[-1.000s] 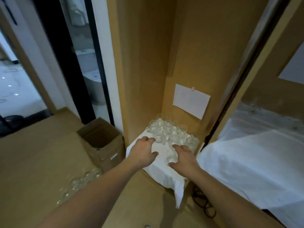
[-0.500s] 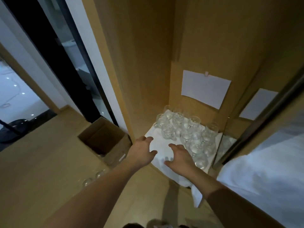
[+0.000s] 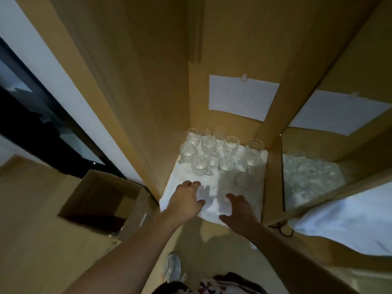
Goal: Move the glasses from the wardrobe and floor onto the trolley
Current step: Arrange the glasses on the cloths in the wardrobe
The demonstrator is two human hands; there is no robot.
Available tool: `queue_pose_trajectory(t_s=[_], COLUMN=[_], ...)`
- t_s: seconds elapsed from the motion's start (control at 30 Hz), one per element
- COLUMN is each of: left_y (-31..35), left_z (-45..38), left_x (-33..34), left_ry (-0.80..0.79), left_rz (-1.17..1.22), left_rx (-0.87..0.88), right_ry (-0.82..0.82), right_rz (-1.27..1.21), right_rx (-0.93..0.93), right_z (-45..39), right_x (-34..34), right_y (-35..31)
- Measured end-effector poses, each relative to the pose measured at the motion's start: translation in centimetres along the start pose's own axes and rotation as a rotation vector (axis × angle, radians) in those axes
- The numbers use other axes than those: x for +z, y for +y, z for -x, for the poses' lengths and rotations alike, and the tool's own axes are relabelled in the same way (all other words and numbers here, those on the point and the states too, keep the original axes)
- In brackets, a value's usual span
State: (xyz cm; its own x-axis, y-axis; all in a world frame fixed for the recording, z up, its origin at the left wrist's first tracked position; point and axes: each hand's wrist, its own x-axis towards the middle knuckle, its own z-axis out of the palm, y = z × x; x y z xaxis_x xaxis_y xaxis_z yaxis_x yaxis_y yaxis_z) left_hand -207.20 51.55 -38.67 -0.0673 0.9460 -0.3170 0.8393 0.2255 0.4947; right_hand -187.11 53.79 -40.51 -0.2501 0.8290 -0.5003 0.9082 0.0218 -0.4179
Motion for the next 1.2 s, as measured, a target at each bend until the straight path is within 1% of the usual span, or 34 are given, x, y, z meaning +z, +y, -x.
queue_pose_trajectory(t_s=[0.17,0.3,0.47,0.53,0.63,0.8,0.9,1.03,1.1,1.2], left_y=[-1.2,-1.3,-0.3,0.2,0.7,0.9,0.9,0.8,0.6,0.4], left_z=[-2.9,-4.7,-7.5,-8.7,-10.3,-14.0,-15.9,-17.7,-18.4,-19.4], left_x=[0.6,2.0,3.7,4.4,6.0,10.2,12.8,16.2,17.7,19.3], left_ry=[-0.101,-0.188,-0.261,-0.277,-0.312,-0.375,-0.367,-0.342,-0.332,-0.328], left_rz=[-0.032,-0.009,-0.009,-0.009,-0.012,0.015,0.051,0.119,0.157,0.178], left_rx=[0.103,0.134,0.149,0.136,0.121,0.052,0.017,-0.018,-0.051,-0.077], right_ry=[0.067,0.074,0.094,0.089,0.131,0.172,0.184,0.340,0.369,0.389], right_rz=[-0.074,-0.094,-0.148,-0.195,-0.314,-0.399,-0.455,-0.565,-0.588,-0.621], right_rx=[0.170,0.284,0.361,0.401,0.482,0.563,0.620,0.694,0.722,0.713], right_z=[0.5,0.7,-1.3,-2.5,-4.4,-7.2,-9.0,-11.5,-12.7,-14.8], right_x=[1.3,1.9,1.7,1.5,1.6,3.1,4.2,5.7,6.3,7.2], right_y=[0.3,1.7,3.8,4.9,6.7,10.1,12.1,14.4,15.2,16.5])
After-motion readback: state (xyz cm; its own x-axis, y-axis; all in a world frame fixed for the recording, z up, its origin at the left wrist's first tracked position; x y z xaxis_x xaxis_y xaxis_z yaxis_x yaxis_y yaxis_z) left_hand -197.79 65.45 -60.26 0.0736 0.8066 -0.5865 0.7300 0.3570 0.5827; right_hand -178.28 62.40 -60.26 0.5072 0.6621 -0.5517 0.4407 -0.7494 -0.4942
